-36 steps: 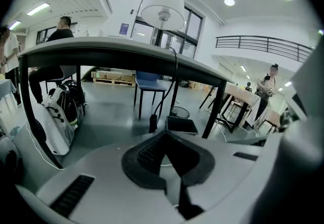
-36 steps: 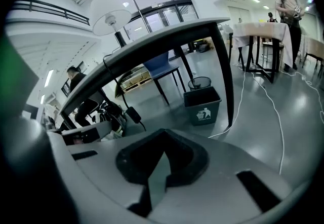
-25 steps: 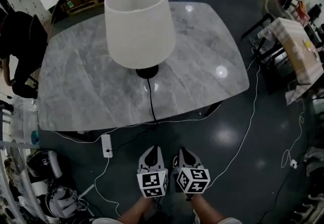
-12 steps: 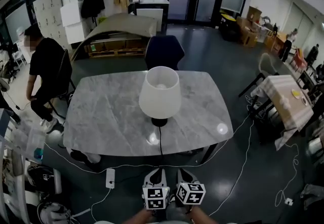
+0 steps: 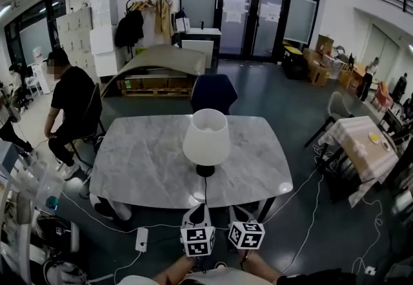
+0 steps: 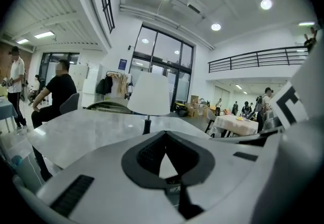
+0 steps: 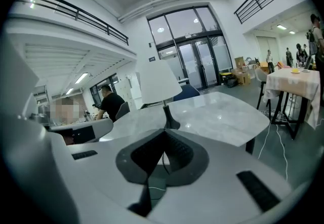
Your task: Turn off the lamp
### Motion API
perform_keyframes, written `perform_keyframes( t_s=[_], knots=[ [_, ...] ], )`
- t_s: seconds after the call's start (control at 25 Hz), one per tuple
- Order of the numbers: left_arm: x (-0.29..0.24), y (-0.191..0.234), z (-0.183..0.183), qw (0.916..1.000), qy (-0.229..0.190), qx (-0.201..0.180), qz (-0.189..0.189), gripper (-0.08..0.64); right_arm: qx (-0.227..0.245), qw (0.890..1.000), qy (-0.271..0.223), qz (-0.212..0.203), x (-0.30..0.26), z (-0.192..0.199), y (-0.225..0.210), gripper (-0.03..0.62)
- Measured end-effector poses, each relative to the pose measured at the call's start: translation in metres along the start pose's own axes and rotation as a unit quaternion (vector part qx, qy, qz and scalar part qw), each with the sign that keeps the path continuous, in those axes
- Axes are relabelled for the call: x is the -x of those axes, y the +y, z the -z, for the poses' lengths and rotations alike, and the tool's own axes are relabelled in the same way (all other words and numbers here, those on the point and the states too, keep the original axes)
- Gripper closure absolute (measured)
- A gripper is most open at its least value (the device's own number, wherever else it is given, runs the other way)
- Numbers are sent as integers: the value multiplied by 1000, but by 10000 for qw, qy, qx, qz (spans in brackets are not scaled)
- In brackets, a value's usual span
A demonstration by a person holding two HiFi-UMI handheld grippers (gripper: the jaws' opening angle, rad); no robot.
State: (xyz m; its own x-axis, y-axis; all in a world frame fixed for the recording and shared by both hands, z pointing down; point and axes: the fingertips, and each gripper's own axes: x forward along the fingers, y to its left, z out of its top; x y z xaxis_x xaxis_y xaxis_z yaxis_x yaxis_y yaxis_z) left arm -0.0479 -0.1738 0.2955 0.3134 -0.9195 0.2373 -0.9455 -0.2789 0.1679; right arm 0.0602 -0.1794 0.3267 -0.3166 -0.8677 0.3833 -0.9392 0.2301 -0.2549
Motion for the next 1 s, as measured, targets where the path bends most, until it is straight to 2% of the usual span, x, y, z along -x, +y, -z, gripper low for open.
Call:
perform_keyframes(
  t_s=[0.24,0.52,1.0],
  knots=[
    [-8,10,-20,9993,-207,113,-287,552,161,9995,-170,-206,-8,-29,1,594],
    [-10,18,-18,9981,-203,152,-561,552,250,9981,-123,-551,-13,-30,9,594],
    [-10,15,-12,9983,-142,179,-539,552,336,9980,-103,-530,-14,-28,9,594]
  ],
)
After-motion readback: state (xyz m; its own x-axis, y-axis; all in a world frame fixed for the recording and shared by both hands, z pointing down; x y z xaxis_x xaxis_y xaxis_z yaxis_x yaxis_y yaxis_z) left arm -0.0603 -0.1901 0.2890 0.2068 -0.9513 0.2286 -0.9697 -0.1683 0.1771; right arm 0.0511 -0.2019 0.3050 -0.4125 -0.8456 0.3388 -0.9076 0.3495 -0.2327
